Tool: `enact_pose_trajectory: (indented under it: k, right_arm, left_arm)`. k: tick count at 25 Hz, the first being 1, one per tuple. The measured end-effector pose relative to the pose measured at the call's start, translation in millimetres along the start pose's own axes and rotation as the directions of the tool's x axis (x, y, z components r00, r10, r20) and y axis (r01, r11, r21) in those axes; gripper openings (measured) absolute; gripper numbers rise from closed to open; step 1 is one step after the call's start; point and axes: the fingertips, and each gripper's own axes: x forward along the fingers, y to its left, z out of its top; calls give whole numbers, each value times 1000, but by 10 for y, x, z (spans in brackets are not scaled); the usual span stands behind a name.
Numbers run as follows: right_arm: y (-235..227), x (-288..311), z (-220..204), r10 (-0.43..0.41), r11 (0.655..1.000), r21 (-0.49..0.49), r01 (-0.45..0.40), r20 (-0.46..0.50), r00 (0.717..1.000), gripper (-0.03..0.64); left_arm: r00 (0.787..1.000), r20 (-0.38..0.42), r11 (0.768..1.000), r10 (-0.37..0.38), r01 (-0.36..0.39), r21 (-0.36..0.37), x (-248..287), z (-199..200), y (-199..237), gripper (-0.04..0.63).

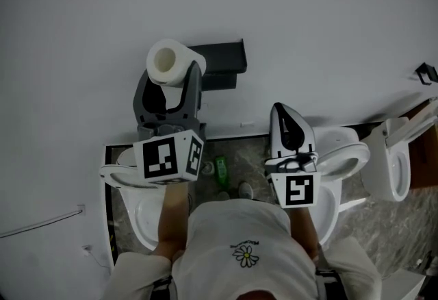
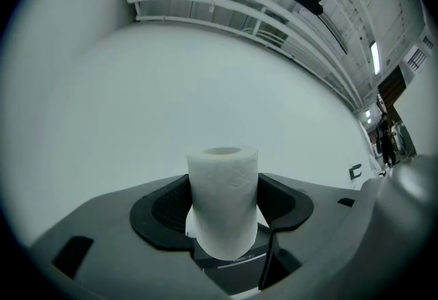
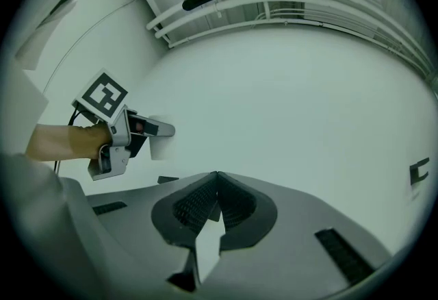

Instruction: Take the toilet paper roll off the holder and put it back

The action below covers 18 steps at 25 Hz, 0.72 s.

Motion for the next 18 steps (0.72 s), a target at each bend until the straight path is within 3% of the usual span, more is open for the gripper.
enact_pose_trajectory:
  k: [4, 9, 18]
  right_arm:
    - [-108, -46, -62, -20, 1000, 3, 20, -11, 1000, 11]
    - [-233, -79, -157, -35, 999, 15, 36, -37, 999, 11]
    - [-301, -99, -297, -34, 999, 35, 37, -89, 996, 11]
  left_arm:
    - [998, -46, 999, -46, 45, -18, 285, -70, -221, 302]
    - [991, -121, 998, -59, 61, 13, 582, -196, -439, 302]
    - [958, -282, 999, -54, 52, -13, 963, -534, -538, 302]
